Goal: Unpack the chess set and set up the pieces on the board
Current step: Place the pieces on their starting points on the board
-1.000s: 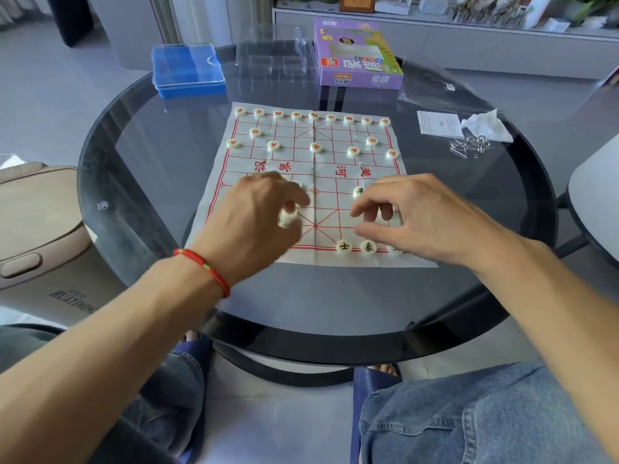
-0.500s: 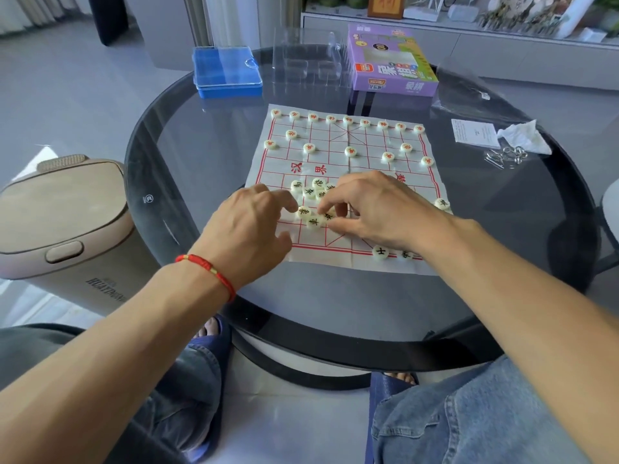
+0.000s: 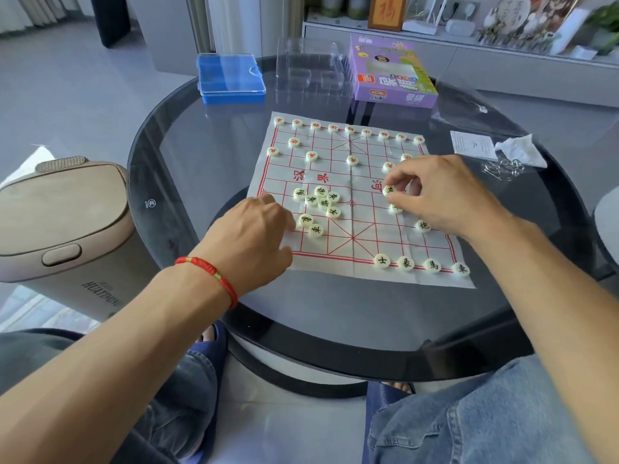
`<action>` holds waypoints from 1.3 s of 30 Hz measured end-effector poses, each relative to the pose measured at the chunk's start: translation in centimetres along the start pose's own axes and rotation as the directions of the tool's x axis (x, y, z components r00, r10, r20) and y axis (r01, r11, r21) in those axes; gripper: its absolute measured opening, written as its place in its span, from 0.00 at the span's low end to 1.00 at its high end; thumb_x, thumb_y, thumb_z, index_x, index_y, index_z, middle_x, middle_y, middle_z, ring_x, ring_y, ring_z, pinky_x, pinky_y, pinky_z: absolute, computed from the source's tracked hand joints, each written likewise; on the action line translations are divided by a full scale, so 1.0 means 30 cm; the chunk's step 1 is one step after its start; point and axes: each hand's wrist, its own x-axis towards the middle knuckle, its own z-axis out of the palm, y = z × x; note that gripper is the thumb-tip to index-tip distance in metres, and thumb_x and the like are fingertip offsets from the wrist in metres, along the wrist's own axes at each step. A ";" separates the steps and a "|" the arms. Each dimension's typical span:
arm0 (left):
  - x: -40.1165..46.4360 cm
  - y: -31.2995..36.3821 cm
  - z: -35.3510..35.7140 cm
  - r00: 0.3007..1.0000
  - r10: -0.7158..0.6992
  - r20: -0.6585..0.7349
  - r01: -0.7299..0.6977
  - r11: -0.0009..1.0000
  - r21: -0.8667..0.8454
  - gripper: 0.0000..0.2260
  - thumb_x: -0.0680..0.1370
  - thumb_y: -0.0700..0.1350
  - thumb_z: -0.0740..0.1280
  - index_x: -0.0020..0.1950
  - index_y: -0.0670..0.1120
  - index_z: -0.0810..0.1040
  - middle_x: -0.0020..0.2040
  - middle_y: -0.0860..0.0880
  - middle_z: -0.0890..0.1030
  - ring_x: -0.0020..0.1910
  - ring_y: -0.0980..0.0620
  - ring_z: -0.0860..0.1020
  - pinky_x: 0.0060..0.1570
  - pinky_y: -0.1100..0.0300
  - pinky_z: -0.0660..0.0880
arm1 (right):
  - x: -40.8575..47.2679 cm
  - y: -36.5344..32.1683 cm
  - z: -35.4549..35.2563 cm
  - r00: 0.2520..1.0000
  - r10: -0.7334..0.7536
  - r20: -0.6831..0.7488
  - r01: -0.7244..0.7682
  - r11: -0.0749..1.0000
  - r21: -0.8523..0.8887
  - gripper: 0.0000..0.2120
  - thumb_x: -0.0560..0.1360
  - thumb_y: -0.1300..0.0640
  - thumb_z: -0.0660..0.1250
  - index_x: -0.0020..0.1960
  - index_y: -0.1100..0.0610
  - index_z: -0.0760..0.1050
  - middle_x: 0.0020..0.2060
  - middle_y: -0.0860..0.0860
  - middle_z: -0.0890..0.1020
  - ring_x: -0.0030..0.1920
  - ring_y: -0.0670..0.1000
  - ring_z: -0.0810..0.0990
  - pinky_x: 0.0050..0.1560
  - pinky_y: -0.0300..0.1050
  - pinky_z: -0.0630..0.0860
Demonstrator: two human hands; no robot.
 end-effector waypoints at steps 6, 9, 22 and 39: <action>0.001 -0.002 0.004 1.000 -0.009 0.005 0.009 0.999 0.041 0.19 0.77 0.49 0.69 0.68 0.51 0.77 0.66 0.50 0.77 0.61 0.46 0.76 0.59 0.47 0.77 | 0.030 -0.036 0.062 0.996 -0.072 0.049 0.072 0.997 0.001 0.07 0.76 0.52 0.74 0.53 0.51 0.85 0.43 0.43 0.83 0.41 0.37 0.74 0.50 0.44 0.74; 0.000 -0.002 0.009 1.000 -0.008 -0.016 0.008 0.998 0.056 0.19 0.77 0.50 0.69 0.68 0.52 0.77 0.65 0.51 0.76 0.60 0.47 0.76 0.57 0.48 0.77 | 0.048 -0.061 0.097 0.991 -0.109 0.074 0.112 0.993 -0.043 0.08 0.77 0.51 0.73 0.55 0.50 0.84 0.46 0.43 0.83 0.41 0.40 0.75 0.48 0.43 0.71; -0.014 -0.002 0.014 1.000 0.009 -0.024 -0.008 0.998 0.062 0.19 0.78 0.50 0.68 0.69 0.52 0.76 0.65 0.51 0.75 0.61 0.47 0.74 0.56 0.49 0.77 | 0.066 -0.078 0.123 0.988 -0.109 0.112 0.124 0.983 -0.136 0.09 0.77 0.49 0.72 0.56 0.50 0.83 0.47 0.45 0.82 0.45 0.45 0.76 0.48 0.43 0.70; -0.018 -0.016 -0.004 1.000 0.002 -0.009 -0.002 0.998 -0.057 0.17 0.78 0.48 0.66 0.66 0.48 0.78 0.64 0.51 0.77 0.61 0.47 0.76 0.55 0.51 0.79 | 0.111 -0.149 0.132 0.964 -0.210 0.161 0.244 0.943 -0.229 0.13 0.79 0.45 0.68 0.59 0.50 0.80 0.54 0.48 0.78 0.59 0.52 0.75 0.56 0.52 0.74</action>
